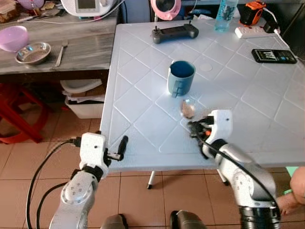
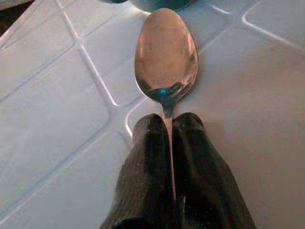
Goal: Setting the table
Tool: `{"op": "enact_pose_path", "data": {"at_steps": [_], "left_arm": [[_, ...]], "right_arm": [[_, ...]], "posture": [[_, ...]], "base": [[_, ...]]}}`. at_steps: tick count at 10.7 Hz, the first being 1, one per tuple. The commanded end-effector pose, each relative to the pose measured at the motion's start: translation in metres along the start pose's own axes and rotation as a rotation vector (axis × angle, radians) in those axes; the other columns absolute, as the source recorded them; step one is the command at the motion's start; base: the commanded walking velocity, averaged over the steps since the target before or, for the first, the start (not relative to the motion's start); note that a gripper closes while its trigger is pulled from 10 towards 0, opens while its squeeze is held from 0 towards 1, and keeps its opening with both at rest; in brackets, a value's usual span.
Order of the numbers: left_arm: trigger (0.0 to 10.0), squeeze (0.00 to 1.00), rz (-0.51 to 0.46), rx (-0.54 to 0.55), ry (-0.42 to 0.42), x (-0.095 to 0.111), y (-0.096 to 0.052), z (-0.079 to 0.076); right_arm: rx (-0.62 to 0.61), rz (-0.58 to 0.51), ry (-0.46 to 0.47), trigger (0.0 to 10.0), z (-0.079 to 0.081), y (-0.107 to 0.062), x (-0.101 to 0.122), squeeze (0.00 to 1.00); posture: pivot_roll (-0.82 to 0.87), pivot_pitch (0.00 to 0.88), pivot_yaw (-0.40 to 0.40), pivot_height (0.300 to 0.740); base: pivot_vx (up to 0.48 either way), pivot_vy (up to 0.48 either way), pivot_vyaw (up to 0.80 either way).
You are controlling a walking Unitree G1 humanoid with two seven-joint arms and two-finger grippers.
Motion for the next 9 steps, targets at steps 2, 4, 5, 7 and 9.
{"op": "enact_pose_path", "data": {"at_steps": [2,4,5,7,9], "left_arm": [[10.0,0.00,0.029,0.004,-0.002,-0.007,-0.001,-0.002],[10.0,0.00,0.032,0.010,0.003,-0.008,0.001,-0.001],[10.0,0.00,0.026,0.016,0.010,-0.007,0.002,-0.001],[10.0,0.00,0.025,0.010,0.010,-0.007,0.002,-0.003],[10.0,0.00,0.022,0.011,0.008,-0.006,0.003,-0.003]], "right_arm": [[0.036,0.116,0.078,0.0,0.013,0.007,-0.027,0.00],[0.035,0.103,0.074,0.0,0.014,0.009,-0.022,0.00],[0.023,0.081,0.076,0.0,0.012,0.010,-0.019,0.00],[0.008,0.046,0.095,0.0,0.012,0.012,-0.013,0.00],[-0.006,-0.031,0.095,0.0,0.012,0.014,0.000,0.00]], "posture": [[0.04,0.114,0.049,0.740],[0.03,0.110,0.048,0.740],[0.03,0.109,0.049,0.740],[0.03,0.112,0.051,0.740],[0.03,0.114,0.050,0.740]], "base": [[0.000,0.422,0.00],[0.000,0.480,0.00],[0.000,0.480,0.00],[0.000,0.480,0.00],[0.000,0.480,0.00]]}}
Point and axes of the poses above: a point about 5 cm out from each wrist's last joint towards the gripper, its own y axis pointing out of the wrist towards the gripper, its own x axis along the axis of the wrist's last joint, z = x × y, the point moved 4 cm from there along y, pointing out of the wrist towards the gripper, and after that the axes turned 15 degrees about y, right-handed, at the moved point
